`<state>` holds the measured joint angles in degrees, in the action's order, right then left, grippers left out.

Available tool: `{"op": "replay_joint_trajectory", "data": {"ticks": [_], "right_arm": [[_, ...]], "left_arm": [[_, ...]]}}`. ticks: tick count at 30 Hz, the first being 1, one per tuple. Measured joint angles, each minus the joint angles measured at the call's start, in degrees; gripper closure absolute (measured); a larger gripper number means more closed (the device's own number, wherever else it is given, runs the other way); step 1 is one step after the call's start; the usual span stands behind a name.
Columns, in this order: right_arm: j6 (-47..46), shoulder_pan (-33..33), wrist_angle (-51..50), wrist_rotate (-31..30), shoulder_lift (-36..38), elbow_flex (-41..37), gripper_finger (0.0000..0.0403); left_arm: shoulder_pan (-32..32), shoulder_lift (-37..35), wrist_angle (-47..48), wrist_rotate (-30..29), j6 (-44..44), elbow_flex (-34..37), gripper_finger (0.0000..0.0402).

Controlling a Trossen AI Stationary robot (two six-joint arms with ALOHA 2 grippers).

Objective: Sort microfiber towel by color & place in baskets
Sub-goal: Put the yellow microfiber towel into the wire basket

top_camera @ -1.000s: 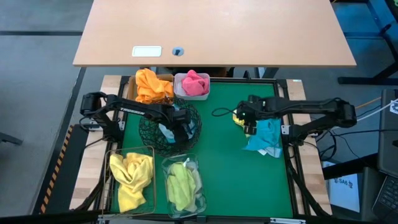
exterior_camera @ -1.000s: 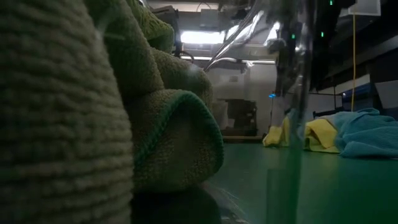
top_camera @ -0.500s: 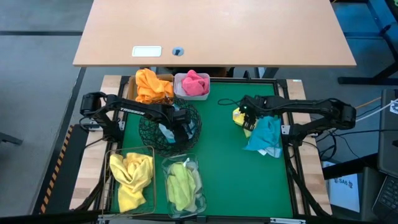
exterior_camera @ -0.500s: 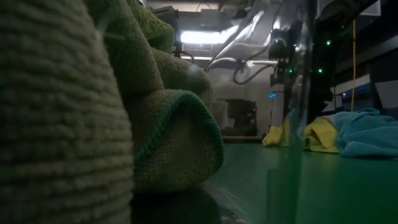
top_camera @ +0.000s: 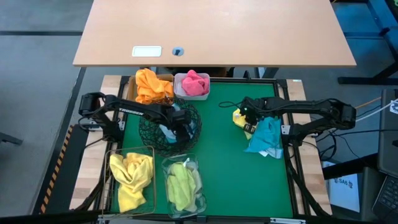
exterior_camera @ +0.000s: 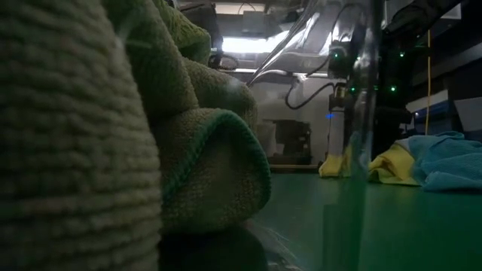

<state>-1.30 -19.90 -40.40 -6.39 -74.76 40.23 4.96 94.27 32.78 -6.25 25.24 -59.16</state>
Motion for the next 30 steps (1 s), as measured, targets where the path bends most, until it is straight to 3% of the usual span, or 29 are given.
{"op": "replay_joint_trajectory", "data": {"ticks": [2,4,8,16,30], "right_arm": [[0.0,0.0,0.0,0.0,0.0,0.0,0.0369],[0.2,0.0,0.0,0.0,0.0,0.2,0.0391],[0.2,0.0,-0.3,2.6,0.0,1.3,0.0381],[0.7,0.0,-0.3,9.6,0.0,7.3,0.0398],[1.8,0.1,-0.2,22.4,0.0,23.3,0.0401]], "left_arm": [[-0.4,-0.9,-0.1,0.0,0.2,0.0,0.0274],[-0.9,-2.2,-0.1,0.0,0.4,0.0,0.0274],[-1.9,-5.3,-0.5,0.0,2.1,0.0,0.0274],[-3.8,-11.0,-1.8,0.0,2.9,0.0,0.0274],[-5.1,-11.8,-20.4,-0.4,-0.2,0.0,0.0274]]}}
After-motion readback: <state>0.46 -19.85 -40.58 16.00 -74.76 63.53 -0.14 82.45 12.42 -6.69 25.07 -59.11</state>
